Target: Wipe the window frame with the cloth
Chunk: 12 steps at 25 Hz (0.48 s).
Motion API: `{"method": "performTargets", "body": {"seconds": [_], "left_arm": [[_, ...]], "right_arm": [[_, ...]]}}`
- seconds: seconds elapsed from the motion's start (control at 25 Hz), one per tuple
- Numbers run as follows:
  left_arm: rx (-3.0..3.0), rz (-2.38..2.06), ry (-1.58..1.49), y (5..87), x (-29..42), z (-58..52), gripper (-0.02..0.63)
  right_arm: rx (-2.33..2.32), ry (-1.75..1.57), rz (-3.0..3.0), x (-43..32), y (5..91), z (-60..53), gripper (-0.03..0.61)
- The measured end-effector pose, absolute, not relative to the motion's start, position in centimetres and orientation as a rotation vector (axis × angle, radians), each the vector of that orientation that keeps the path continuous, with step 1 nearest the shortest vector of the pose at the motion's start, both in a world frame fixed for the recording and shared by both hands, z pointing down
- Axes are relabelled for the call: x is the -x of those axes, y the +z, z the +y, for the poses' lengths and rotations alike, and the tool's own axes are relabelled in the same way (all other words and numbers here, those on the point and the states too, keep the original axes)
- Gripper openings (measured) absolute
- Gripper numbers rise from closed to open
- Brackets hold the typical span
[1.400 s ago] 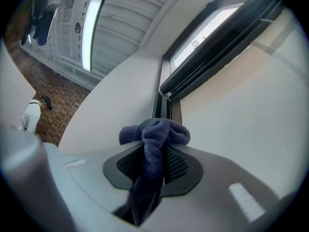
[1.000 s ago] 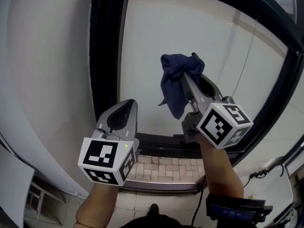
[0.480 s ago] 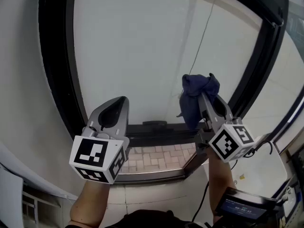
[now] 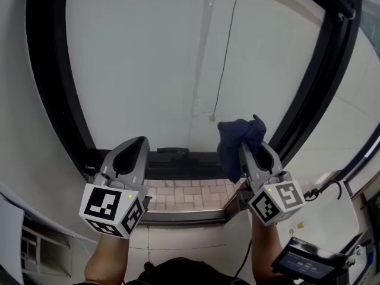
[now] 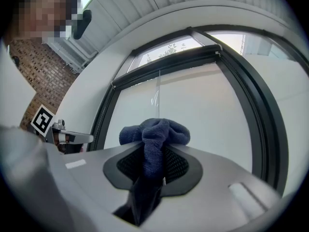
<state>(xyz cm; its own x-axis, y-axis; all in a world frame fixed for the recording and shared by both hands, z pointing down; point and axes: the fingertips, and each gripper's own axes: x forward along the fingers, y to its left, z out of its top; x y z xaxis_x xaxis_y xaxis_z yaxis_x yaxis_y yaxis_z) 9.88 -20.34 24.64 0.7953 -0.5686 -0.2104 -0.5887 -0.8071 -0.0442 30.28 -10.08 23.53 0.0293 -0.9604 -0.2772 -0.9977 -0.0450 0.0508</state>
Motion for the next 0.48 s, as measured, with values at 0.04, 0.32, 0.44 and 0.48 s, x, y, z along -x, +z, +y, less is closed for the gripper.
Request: {"method": "performTargets", "body": {"seconds": [0.04, 0.32, 0.44, 0.48], "left_arm": [[2.871, 0.93, 0.273, 25.1, -10.3, -20.0, -0.006], [2.843, 1.038, 0.264, 27.7, -10.3, -18.5, -0.006], [2.847, 1.054, 0.259, 29.8, -10.1, -18.4, -0.006], [2.848, 1.063, 0.254, 30.6, -10.1, -18.5, -0.006]], "right_arm": [[2.133, 0.345, 2.058, -30.8, 24.1, -9.9, 0.089], [2.146, 0.333, 2.106, -31.7, 28.1, -9.0, 0.087], [2.18, 0.288, 2.109, -32.4, 30.5, -8.9, 0.087], [2.194, 0.277, 2.109, -32.6, 31.4, -8.8, 0.089]]}}
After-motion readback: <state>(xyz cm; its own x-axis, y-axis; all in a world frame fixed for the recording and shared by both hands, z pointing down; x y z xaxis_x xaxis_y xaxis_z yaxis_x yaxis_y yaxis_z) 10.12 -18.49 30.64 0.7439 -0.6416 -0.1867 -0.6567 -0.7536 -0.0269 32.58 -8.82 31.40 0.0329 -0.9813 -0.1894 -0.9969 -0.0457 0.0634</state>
